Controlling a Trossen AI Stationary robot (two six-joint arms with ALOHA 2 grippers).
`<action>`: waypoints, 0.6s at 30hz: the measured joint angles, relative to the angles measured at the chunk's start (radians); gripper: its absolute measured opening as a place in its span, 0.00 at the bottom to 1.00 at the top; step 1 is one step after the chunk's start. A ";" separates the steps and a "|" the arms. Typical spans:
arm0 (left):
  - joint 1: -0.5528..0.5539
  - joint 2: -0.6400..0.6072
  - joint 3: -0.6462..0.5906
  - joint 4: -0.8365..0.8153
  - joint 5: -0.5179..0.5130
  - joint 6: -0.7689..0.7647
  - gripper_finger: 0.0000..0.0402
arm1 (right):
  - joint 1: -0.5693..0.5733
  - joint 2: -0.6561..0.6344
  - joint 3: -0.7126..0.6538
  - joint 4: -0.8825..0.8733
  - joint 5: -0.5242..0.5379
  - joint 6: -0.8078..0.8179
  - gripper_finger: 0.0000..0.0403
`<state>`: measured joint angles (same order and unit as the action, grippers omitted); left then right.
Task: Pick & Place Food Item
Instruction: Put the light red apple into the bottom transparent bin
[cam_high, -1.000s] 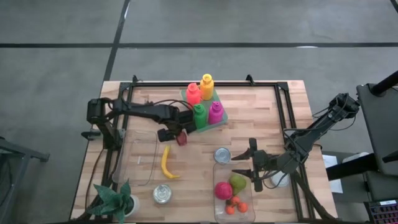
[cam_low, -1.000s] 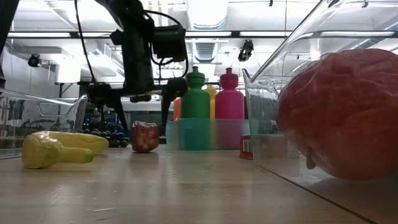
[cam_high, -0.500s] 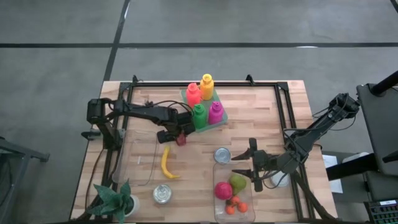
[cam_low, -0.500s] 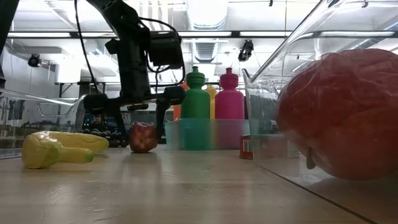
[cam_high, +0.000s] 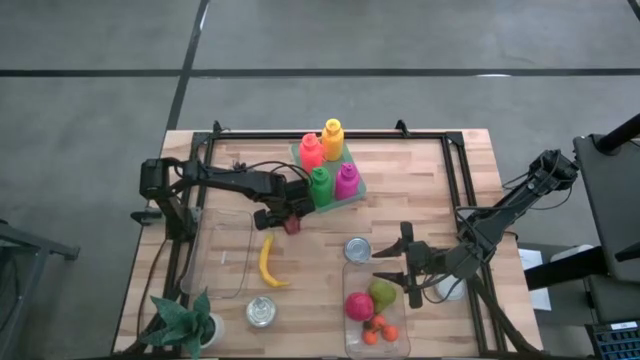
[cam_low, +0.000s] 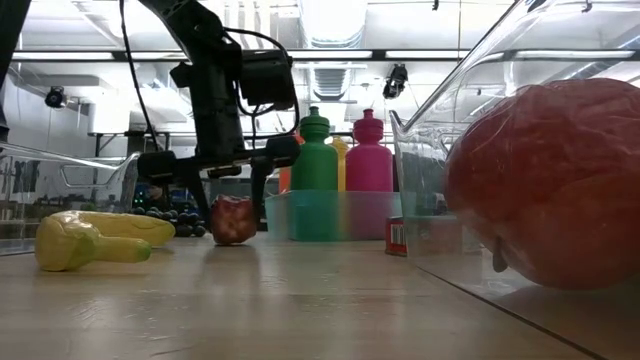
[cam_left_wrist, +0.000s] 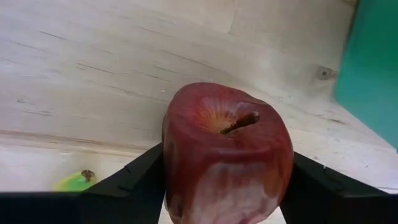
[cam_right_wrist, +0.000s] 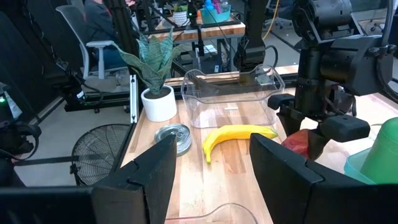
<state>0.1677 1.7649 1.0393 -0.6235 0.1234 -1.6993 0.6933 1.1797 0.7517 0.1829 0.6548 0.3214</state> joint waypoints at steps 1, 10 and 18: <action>0.000 0.000 0.000 0.000 0.000 0.000 0.61 | 0.000 0.000 0.000 0.000 0.000 0.000 0.50; 0.000 0.000 0.000 0.000 0.000 0.000 0.60 | -0.001 0.000 0.000 0.000 0.000 0.000 0.50; 0.003 -0.043 0.000 -0.005 0.008 0.059 0.60 | -0.001 0.000 0.000 0.000 0.000 0.000 0.50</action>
<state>0.1703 1.7215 1.0393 -0.6282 0.1310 -1.6404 0.6926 1.1797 0.7517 0.1831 0.6548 0.3214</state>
